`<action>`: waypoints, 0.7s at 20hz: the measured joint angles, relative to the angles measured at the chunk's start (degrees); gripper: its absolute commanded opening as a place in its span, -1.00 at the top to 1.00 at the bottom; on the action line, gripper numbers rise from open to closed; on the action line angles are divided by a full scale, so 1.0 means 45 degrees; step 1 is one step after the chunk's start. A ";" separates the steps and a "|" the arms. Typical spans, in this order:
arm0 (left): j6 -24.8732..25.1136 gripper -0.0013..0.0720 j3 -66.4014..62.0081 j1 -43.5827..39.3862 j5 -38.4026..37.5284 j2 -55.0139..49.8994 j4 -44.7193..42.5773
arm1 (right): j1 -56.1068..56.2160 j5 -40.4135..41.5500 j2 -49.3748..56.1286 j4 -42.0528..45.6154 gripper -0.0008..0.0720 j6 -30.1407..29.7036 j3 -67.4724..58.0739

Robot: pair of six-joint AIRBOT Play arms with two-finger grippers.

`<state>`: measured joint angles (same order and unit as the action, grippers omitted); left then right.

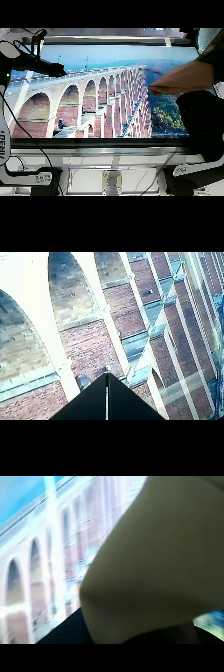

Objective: Fold the clothes and pants, and hang the long-sleeved shirts on hangers.

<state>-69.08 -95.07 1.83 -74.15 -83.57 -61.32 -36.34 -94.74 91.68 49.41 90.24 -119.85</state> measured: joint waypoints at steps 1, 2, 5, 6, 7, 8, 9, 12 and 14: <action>0.0000 0.91 0.0000 0.0000 0.0024 0.0000 0.0019 | -0.1103 -0.0466 -0.0476 0.0291 0.94 -0.0131 0.0039; 0.0000 0.91 0.0000 0.0000 0.0034 0.0000 0.0044 | -0.2205 -0.0855 -0.0928 0.0568 0.94 -0.0272 0.0121; 0.0000 0.91 0.0000 0.0000 0.0063 0.0000 0.0087 | -0.5144 -0.1627 -0.2166 0.1088 0.94 -0.0583 0.0695; 0.0000 0.91 0.0000 0.0000 0.0073 0.0000 0.0092 | -0.6071 -0.1817 -0.2545 0.1365 0.94 -0.0656 0.1010; 0.0000 0.91 0.0000 0.0000 0.0073 0.0000 0.0097 | -0.6834 -0.1919 -0.2861 0.1749 0.94 -0.0714 0.1360; 0.0000 0.91 0.0000 0.0000 0.0073 0.0000 0.0097 | -0.7601 -0.2021 -0.3215 0.2152 0.94 -0.0758 0.1812; 0.0000 0.91 0.0000 0.0000 0.0073 0.0000 0.0112 | -0.8252 -0.2045 -0.3531 0.2433 0.94 -0.0787 0.2327; 0.0000 0.91 0.0000 0.0000 0.0073 0.0000 0.0121 | -0.9709 -0.1734 -0.4376 0.3206 0.94 -0.0884 0.4308; -0.0010 0.91 0.0000 0.0000 0.0073 0.0000 0.0121 | -1.0210 -0.1506 -0.4677 0.3735 0.94 -0.0923 0.5595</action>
<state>-69.12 -95.07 1.83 -73.82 -83.57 -60.77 -82.28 -101.51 70.63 66.22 86.08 -94.67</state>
